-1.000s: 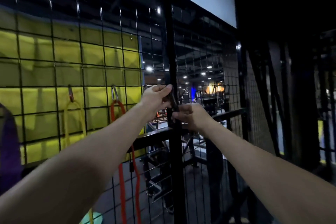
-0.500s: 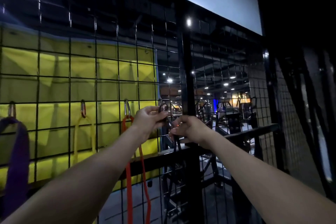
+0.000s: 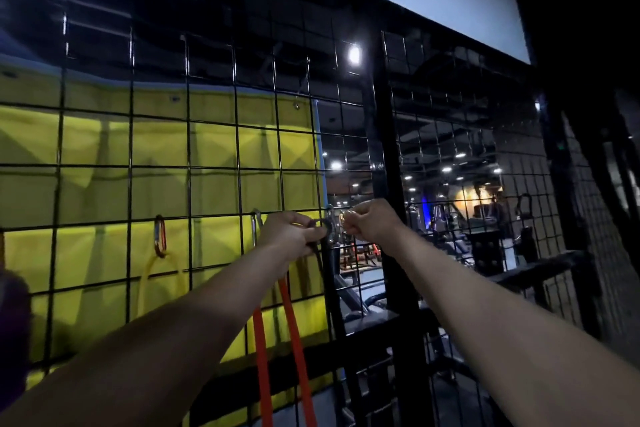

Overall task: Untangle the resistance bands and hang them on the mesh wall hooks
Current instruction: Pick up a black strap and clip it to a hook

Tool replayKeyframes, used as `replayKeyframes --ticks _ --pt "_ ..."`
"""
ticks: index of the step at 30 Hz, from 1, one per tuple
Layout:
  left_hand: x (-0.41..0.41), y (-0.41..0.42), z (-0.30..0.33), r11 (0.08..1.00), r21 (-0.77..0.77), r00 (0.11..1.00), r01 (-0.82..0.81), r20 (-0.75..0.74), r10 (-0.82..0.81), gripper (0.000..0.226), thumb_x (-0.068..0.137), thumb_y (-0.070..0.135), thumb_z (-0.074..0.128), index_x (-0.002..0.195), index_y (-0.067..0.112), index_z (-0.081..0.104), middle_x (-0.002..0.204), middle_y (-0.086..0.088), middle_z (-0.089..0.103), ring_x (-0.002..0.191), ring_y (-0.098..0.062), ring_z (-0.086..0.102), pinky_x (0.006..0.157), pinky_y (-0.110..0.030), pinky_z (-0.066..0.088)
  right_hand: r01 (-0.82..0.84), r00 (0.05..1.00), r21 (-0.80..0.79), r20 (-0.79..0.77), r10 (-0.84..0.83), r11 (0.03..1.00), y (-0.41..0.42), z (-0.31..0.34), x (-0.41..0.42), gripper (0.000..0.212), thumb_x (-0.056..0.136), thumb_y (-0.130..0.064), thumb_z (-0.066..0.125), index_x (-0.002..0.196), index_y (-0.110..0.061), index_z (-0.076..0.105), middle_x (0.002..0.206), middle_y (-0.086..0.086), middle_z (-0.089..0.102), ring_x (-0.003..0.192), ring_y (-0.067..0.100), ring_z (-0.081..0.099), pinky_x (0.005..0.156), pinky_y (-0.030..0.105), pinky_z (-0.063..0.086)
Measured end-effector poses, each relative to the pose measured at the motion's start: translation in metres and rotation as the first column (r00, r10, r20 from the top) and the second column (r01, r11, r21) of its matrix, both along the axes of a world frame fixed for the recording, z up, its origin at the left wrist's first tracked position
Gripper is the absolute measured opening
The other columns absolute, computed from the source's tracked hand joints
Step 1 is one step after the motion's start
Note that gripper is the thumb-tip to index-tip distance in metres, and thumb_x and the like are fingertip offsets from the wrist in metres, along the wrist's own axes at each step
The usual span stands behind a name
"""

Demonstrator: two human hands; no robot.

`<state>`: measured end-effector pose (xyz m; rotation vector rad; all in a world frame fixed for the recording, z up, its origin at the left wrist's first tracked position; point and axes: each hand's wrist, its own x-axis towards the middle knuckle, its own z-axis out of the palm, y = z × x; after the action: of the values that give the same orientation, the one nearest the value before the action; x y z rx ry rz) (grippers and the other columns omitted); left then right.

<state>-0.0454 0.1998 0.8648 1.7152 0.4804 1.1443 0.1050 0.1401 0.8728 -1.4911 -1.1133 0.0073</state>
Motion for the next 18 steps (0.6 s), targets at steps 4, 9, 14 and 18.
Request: replayKeyframes --ticks 4,9,14,18 --pt "0.004 0.000 -0.003 0.999 0.028 0.998 -0.019 -0.063 0.020 0.019 0.072 0.007 0.077 0.077 0.007 0.059 0.088 -0.015 0.068 0.083 -0.027 0.067 0.080 -0.039 0.056 -0.078 0.995 -0.014 -0.067 0.077 0.997 0.013 0.005 -0.003 0.024 0.090 -0.011 0.060 0.066 -0.007 0.061 0.061 0.008 0.058 0.049 0.014 0.055 0.050 0.025 0.047" --pt "0.007 0.001 0.001 0.997 0.058 0.992 -0.047 -0.113 0.053 0.021 0.075 0.012 0.075 0.092 0.004 0.064 0.095 -0.014 0.070 0.089 -0.026 0.070 0.085 -0.042 0.057 -0.126 0.981 -0.003 -0.149 0.124 0.992 0.019 0.009 -0.004 0.010 0.084 -0.010 0.068 0.077 -0.003 0.065 0.069 0.015 0.063 0.051 0.019 0.062 0.059 0.032 0.057" --pt "0.008 0.002 0.006 0.991 0.110 0.989 -0.071 -0.119 0.084 0.011 0.080 0.009 0.070 0.089 0.006 0.063 0.099 -0.017 0.069 0.093 -0.027 0.069 0.085 -0.042 0.057 -0.171 0.967 -0.037 -0.197 0.160 0.985 0.021 0.016 -0.004 0.010 0.082 -0.009 0.069 0.074 -0.005 0.064 0.050 0.003 0.060 0.037 0.008 0.055 0.039 0.019 0.045" --pt "0.010 0.006 0.008 0.978 0.169 0.983 -0.119 -0.117 0.140 0.008 0.080 0.015 0.071 0.081 0.012 0.063 0.092 -0.013 0.070 0.091 -0.027 0.069 0.084 -0.045 0.057 -0.216 0.963 -0.111 -0.190 0.193 0.970 0.024 0.020 -0.004 0.018 0.084 -0.011 0.068 0.067 -0.009 0.062 0.062 0.007 0.058 0.049 0.012 0.053 0.050 0.023 0.044"
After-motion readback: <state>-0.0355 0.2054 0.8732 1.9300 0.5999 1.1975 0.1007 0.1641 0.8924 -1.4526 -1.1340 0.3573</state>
